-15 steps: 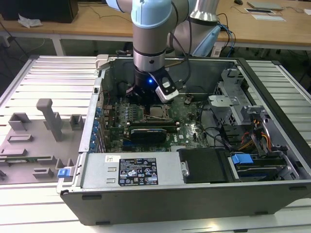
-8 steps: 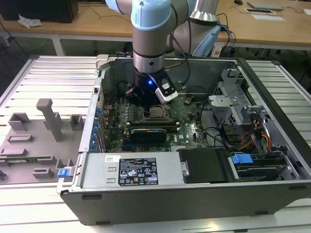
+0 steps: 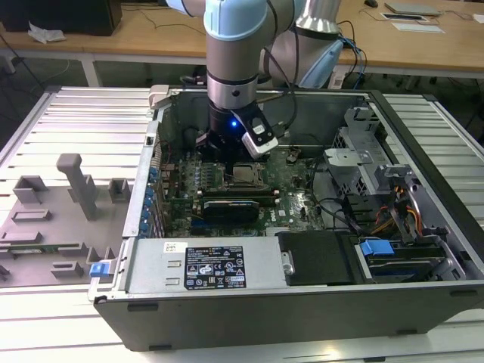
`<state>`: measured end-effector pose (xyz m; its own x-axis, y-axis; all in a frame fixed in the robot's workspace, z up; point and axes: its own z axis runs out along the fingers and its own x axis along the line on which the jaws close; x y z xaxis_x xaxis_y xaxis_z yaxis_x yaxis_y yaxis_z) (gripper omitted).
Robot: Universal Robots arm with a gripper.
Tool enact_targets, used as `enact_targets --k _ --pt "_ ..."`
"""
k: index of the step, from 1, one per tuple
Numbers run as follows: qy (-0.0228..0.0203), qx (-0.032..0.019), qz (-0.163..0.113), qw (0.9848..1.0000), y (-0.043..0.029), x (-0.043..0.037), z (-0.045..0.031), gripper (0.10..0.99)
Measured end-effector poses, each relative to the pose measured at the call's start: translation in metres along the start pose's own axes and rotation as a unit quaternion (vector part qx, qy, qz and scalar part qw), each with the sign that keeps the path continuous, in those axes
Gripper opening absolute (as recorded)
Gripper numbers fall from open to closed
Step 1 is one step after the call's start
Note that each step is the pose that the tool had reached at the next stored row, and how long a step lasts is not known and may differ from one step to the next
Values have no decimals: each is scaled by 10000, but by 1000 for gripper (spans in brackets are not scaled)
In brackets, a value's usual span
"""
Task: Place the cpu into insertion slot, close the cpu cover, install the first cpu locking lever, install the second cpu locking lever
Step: 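Close the cpu cover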
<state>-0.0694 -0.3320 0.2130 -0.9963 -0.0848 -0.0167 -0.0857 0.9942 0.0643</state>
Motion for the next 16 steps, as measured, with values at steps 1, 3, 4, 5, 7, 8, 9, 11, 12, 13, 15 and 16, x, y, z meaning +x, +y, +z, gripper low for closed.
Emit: enact_targets --k 1,3,4,5,7,8,9,11,12,13,15,16 --pt "6 0 2 10000 -3 -28 0 106" --pt "39 -2 4 10000 -18 -174 1 106" --pt "58 -4 5 10000 -24 -244 1 106" --pt "64 -3 5 10000 -26 -269 -6 106" --pt "65 -2 5 10000 -23 -275 -50 106" --pt "65 3 6 10000 -20 -277 -98 106" --pt "65 9 5 10000 -14 -280 -170 106" --pt "68 29 5 10000 -6 -282 -289 106" --pt "68 36 5 10000 -4 -282 -306 106" --pt "68 42 5 10000 -2 -283 -312 106" --pt "69 44 5 10000 -2 -282 -313 106" --pt "69 44 5 10000 -2 -282 -313 106"
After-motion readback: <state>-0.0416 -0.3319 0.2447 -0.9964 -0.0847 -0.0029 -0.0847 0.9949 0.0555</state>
